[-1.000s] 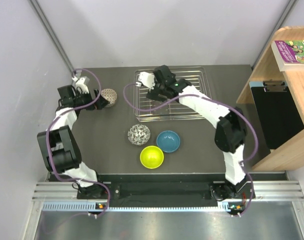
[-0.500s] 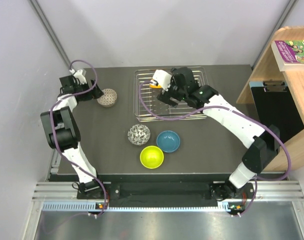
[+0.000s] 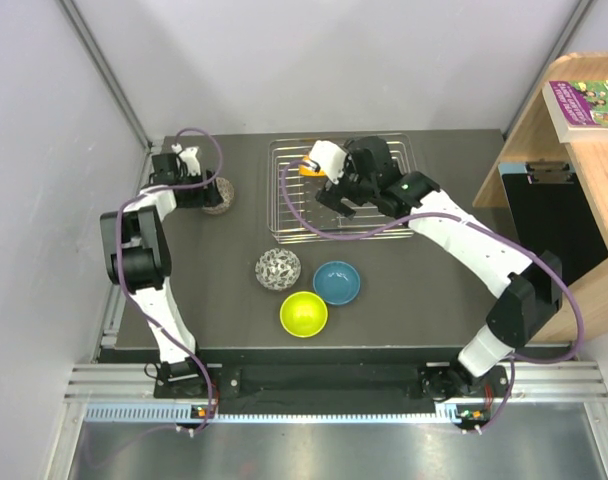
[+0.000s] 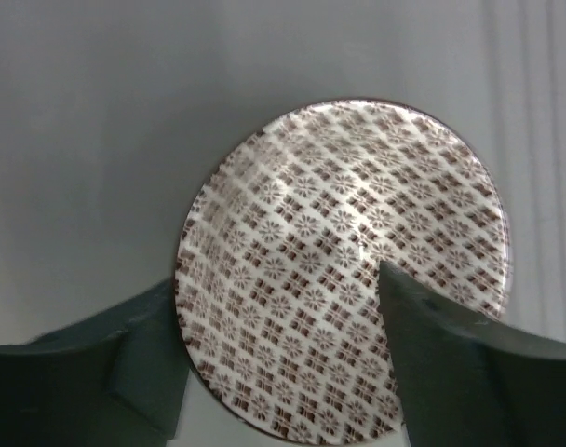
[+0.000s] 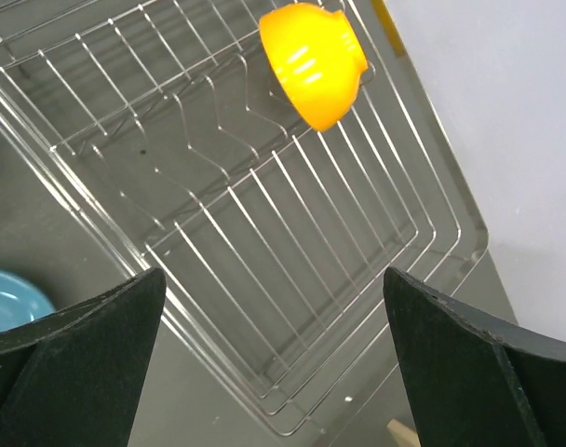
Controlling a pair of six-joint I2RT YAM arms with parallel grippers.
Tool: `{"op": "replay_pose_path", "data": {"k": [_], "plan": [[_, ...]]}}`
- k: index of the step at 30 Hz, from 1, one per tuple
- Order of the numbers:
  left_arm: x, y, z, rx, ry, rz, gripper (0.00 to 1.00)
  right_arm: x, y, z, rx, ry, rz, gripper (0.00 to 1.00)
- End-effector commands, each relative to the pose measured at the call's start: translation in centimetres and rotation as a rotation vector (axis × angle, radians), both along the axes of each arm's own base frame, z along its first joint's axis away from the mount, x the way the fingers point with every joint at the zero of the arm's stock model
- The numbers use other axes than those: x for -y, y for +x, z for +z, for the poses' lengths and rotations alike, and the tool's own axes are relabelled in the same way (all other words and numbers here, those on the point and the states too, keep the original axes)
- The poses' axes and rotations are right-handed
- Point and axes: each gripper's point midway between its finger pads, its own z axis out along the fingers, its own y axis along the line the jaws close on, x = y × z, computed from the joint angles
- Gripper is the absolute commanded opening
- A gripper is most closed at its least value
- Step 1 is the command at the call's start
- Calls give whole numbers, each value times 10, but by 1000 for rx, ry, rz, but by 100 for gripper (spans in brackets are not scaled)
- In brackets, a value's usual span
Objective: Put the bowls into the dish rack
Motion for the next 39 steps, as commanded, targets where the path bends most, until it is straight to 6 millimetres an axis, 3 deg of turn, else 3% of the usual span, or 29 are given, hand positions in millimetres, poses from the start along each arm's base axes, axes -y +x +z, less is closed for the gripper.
{"op": "replay_pose_path", "data": {"k": [1, 3, 4, 9, 10, 13, 14, 17, 21, 22, 23, 25, 26, 28, 29, 35, 39], "plan": [[-10, 15, 3, 25, 45, 13, 69, 1, -11, 30, 31, 95, 12, 99], [-10, 16, 0, 17, 49, 13, 59, 0, -14, 31, 24, 114, 18, 100], [-9, 15, -2, 13, 50, 11, 50, -1, -15, 34, 26, 127, 20, 100], [-6, 13, -3, 3, 53, 3, 28, -14, -23, 36, -21, 205, 52, 100], [-4, 12, -1, 5, 52, -1, 25, -16, -25, 37, -30, 217, 57, 100], [-1, 9, 7, 10, 47, -19, 3, -24, -30, 40, -63, 271, 74, 100], [0, 7, 11, 13, 46, -24, 0, -26, -31, 44, -70, 297, 73, 100], [11, 0, 37, 53, 18, -71, 0, -30, -35, 49, -102, 358, 85, 100], [30, -18, 96, 153, -35, -148, 0, -36, -41, 55, -165, 449, 127, 100], [40, -27, 102, 160, -67, -184, 0, -33, -39, 56, -178, 468, 127, 100], [45, -35, 125, 204, -75, -207, 0, -34, -40, 59, -202, 499, 130, 100], [58, -51, 139, 232, -118, -259, 0, -34, -38, 60, -254, 543, 150, 100], [63, -60, 159, 278, -119, -281, 0, -36, -37, 60, -288, 571, 152, 100], [76, -77, 171, 308, -158, -348, 0, -39, -41, 63, -352, 621, 201, 100], [81, -86, 186, 349, -156, -377, 0, -42, -42, 62, -392, 652, 213, 100], [119, -125, 213, 405, -184, -521, 0, -59, -64, 62, -601, 786, 352, 100], [147, -136, 219, 436, -163, -567, 0, -68, -75, 56, -717, 850, 414, 100]]}}
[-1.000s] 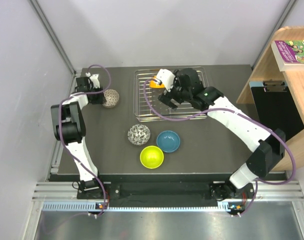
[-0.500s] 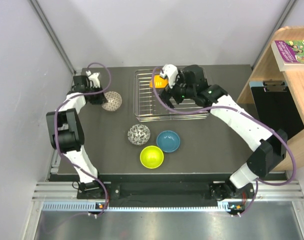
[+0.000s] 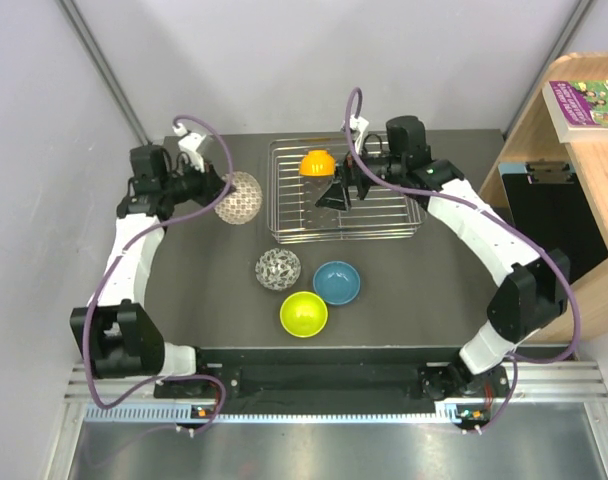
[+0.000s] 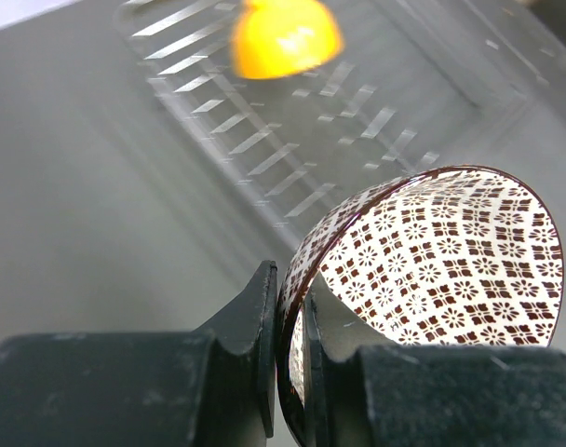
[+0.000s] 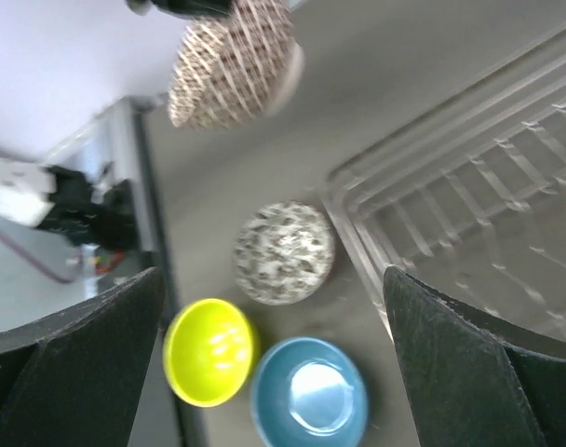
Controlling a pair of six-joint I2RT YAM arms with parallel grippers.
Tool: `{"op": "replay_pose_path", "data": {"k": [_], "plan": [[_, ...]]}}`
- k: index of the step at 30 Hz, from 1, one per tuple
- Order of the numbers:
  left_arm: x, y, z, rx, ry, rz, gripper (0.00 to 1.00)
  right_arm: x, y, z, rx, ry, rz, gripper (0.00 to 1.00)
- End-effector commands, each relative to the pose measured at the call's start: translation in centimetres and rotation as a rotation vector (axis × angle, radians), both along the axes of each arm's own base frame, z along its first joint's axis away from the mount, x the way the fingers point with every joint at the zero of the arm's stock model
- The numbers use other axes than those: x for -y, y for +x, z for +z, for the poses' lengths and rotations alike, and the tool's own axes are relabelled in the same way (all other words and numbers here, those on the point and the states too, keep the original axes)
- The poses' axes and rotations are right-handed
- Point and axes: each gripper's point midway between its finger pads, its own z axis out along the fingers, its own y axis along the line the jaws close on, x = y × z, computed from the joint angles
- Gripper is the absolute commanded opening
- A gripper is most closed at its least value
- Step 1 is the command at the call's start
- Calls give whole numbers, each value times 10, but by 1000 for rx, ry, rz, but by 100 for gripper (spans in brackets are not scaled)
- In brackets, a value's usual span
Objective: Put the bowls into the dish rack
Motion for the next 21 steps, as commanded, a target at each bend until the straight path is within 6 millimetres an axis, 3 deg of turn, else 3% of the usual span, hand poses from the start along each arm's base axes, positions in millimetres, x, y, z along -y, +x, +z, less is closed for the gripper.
{"op": "replay_pose_path", "data": {"k": [1, 9, 16, 21], "plan": [[49, -23, 18, 74, -6, -135, 0, -17, -21, 15, -106, 163, 154, 100], [97, -30, 28, 111, 34, -214, 0, -30, -21, -6, -258, 219, 205, 100], [123, -42, 31, 139, 53, -261, 0, -40, -23, -18, -318, 227, 250, 100], [133, -47, 28, 143, 67, -282, 0, -51, -38, -24, -347, 220, 319, 100]]}}
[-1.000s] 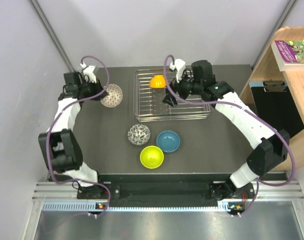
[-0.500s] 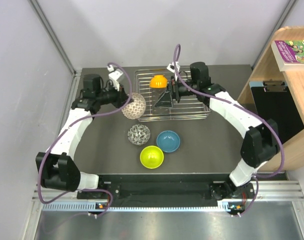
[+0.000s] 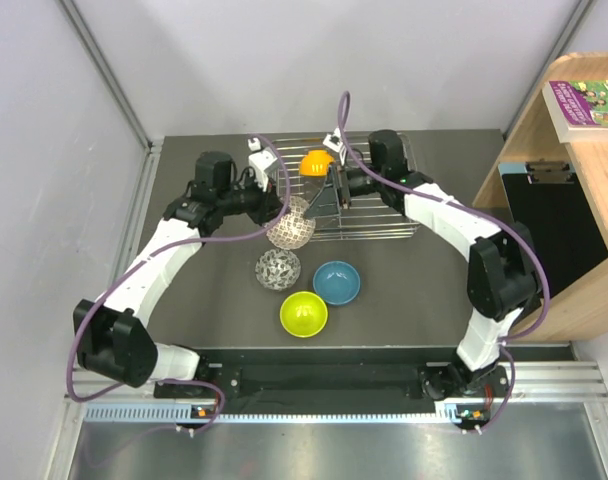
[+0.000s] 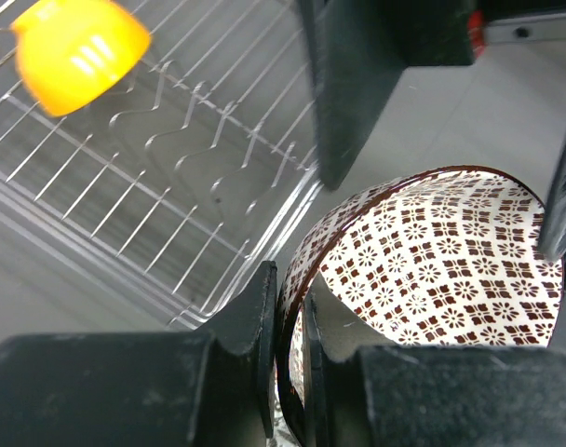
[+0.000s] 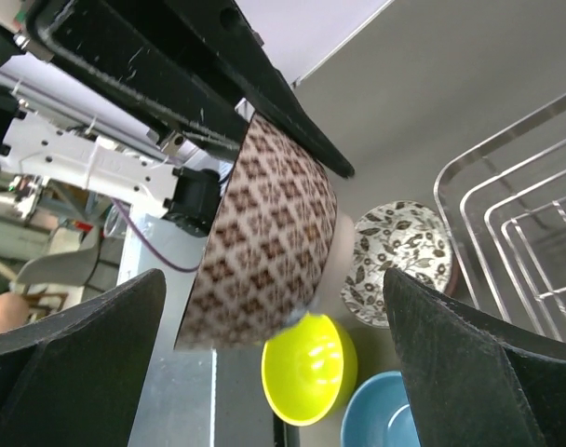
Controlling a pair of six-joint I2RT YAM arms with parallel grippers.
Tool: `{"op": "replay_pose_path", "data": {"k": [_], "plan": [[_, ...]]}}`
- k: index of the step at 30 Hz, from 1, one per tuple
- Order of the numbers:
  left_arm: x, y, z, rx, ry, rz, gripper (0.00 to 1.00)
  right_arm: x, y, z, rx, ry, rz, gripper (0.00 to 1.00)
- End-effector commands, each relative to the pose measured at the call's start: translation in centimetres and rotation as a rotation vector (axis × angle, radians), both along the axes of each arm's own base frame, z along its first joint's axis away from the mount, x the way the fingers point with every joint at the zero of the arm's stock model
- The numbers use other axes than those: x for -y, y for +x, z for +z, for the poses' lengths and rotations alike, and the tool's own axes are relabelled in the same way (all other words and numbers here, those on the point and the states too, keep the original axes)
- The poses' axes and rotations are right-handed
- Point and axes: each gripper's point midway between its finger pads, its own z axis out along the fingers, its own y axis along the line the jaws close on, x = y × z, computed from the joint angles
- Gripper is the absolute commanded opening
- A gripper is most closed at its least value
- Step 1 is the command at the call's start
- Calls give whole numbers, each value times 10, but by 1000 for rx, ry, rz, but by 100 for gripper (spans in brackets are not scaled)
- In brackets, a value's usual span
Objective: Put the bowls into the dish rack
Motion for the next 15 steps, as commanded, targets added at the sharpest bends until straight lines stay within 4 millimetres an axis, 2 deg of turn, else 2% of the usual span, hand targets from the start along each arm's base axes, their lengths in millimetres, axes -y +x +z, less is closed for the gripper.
{"op": "replay_pose_path", "data": {"k": [1, 9, 12, 15], "plan": [[9, 2, 41, 138, -34, -19, 0, -14, -15, 6, 26, 45, 99, 100], [9, -1, 43, 169, -26, -11, 0, -24, -34, -12, -19, 34, 183, 100], [7, -2, 44, 185, -22, -8, 0, -23, -42, -14, -40, 43, 223, 99], [7, -4, 46, 199, -22, -7, 0, -19, -53, -8, -72, 73, 289, 98]]}}
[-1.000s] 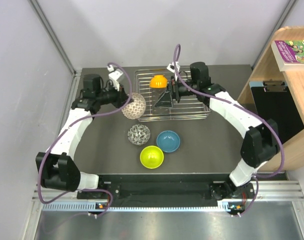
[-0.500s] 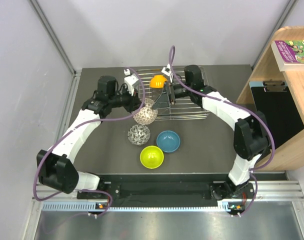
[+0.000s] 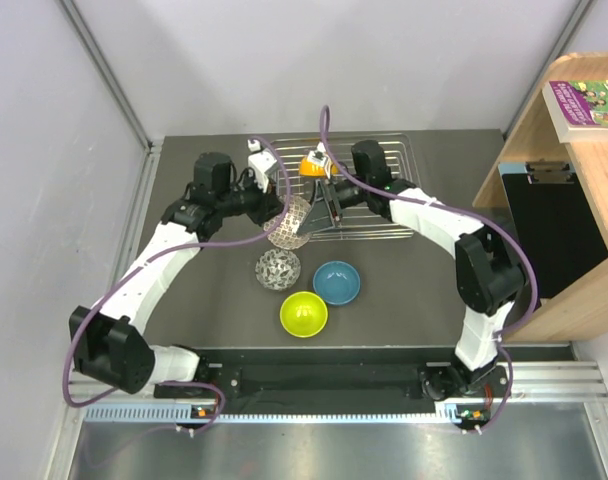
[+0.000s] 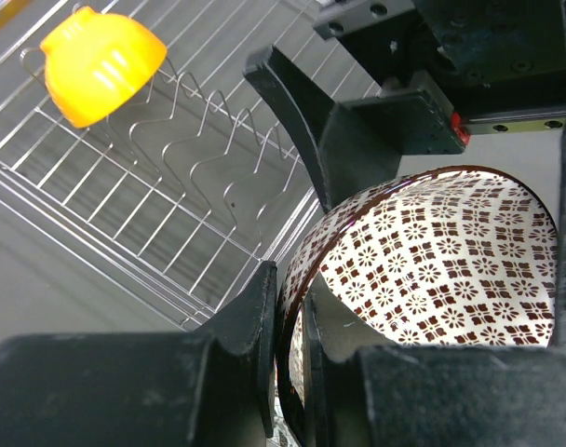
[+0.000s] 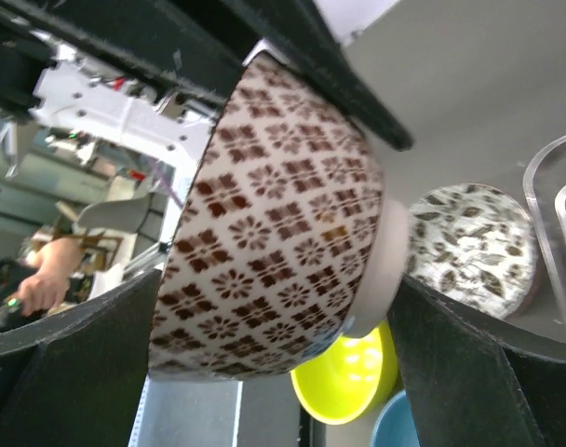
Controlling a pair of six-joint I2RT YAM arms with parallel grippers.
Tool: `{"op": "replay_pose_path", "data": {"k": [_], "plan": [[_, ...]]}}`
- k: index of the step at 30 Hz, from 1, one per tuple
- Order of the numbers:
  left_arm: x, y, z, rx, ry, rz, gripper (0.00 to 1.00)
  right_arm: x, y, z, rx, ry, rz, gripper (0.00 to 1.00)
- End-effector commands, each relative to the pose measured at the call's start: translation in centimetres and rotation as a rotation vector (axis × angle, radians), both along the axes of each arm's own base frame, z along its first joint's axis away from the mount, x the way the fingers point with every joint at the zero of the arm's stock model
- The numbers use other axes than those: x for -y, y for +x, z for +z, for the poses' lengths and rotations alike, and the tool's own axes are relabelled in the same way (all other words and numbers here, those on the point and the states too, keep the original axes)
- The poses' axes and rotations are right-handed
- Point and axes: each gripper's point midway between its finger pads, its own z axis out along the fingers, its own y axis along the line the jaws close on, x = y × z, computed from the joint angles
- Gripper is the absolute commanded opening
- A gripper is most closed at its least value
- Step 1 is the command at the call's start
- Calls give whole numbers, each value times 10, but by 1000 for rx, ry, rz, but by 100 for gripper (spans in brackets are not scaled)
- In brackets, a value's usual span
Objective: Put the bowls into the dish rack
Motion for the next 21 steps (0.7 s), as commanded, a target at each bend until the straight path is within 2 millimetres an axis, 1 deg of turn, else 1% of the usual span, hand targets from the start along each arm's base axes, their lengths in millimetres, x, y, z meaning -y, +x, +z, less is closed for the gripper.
{"op": "replay_pose_path", "data": {"k": [1, 2, 3, 4, 5, 6, 8, 9, 10, 12, 17, 19, 20, 21], "plan": [[3, -2, 41, 153, -50, -15, 0, 2, -22, 17, 22, 98, 141, 97], [3, -2, 40, 155, -49, -18, 0, 5, -26, 21, 26, 118, 169, 96], [3, -3, 40, 155, -51, -19, 0, 7, -30, 19, -27, 106, 172, 96], [4, -3, 39, 155, -53, -23, 0, 9, -32, 22, -34, 111, 178, 96], [4, -4, 37, 152, -54, -25, 0, 8, -31, 27, 26, 150, 192, 96], [4, -4, 35, 146, -54, -26, 0, 10, -35, 27, -38, 132, 190, 96], [5, -4, 33, 141, -54, -31, 0, 9, -33, 29, -8, 159, 192, 96], [6, -4, 31, 135, -54, -33, 0, 9, -32, 31, -24, 156, 187, 96], [6, -5, 32, 136, -55, -34, 0, 7, -29, 30, -26, 156, 174, 96], [7, -6, 30, 129, -59, -42, 0, 5, -25, 30, -26, 157, 157, 100], [11, -10, 29, 117, -63, -59, 0, 2, -11, 29, -14, 160, 93, 100], [11, -11, 26, 111, -62, -62, 0, 1, -4, 24, -30, 137, 62, 100], [12, -12, 26, 111, -62, -65, 0, 1, 1, 26, -16, 136, 51, 100], [13, -13, 24, 106, -58, -66, 0, 1, 4, 24, 14, 134, 41, 100]]}}
